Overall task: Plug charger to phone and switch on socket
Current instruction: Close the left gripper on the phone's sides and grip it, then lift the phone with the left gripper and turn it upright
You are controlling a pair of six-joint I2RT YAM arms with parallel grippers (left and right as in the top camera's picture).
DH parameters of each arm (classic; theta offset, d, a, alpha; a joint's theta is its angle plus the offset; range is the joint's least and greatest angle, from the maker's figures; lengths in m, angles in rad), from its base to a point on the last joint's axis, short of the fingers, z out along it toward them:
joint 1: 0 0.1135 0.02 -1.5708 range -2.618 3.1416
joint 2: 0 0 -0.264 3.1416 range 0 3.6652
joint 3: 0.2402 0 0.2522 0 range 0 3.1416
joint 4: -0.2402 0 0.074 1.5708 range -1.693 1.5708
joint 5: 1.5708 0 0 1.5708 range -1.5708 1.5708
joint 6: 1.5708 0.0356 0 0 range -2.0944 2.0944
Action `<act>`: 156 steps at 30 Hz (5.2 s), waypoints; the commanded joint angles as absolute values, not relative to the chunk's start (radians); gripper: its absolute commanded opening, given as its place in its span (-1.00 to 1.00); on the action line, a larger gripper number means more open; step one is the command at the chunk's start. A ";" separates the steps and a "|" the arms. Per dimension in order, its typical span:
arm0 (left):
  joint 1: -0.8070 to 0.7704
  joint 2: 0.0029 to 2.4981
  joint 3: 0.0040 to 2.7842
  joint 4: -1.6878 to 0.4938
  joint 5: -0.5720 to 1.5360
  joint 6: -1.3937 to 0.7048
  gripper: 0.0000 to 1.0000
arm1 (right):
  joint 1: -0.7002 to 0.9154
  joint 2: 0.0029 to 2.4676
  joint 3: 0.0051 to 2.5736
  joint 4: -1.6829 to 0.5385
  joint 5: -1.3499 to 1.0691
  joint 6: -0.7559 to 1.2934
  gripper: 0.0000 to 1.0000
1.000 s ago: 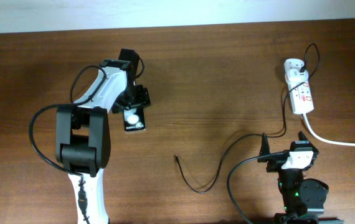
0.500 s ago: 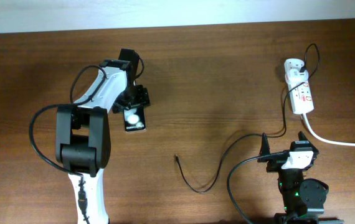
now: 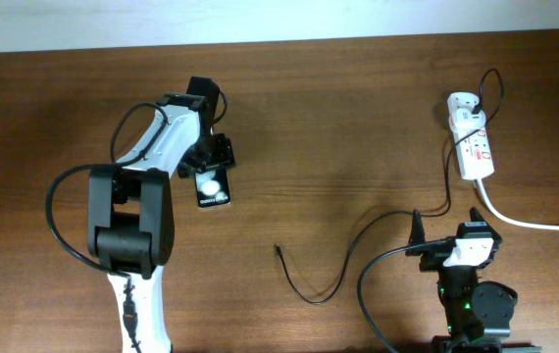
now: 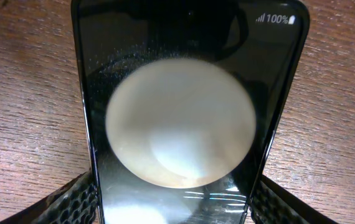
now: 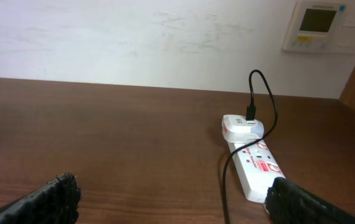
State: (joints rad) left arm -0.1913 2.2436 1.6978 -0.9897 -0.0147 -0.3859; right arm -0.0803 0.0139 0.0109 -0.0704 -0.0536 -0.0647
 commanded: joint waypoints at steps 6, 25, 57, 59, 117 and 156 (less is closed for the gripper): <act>-0.188 2.295 1.654 -0.988 -0.034 -0.389 -1.00 | -0.072 0.006 0.006 -0.073 -0.070 -0.071 0.97; -0.187 2.290 1.697 -0.988 0.001 -0.389 -1.00 | -0.072 0.006 0.006 -0.073 -0.070 -0.071 0.97; -0.186 2.277 1.954 -1.131 0.351 -0.339 -1.00 | -0.072 0.006 0.006 -0.073 -0.070 -0.071 0.97; -0.186 2.277 1.965 -1.129 0.446 -0.339 -1.00 | -0.072 0.006 0.006 -0.073 -0.070 -0.071 0.97; -0.097 2.277 1.967 -1.045 1.574 -1.088 -1.00 | -0.072 0.006 0.006 -0.073 -0.070 -0.071 0.97; -0.097 2.277 1.967 -0.863 1.303 -0.807 -1.00 | -0.072 0.006 0.006 -0.073 -0.070 -0.071 0.97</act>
State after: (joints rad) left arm -0.1032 2.2723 1.9396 -0.8726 1.2831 -0.8257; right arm -0.0803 0.0139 0.0109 -0.0704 -0.0536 -0.0650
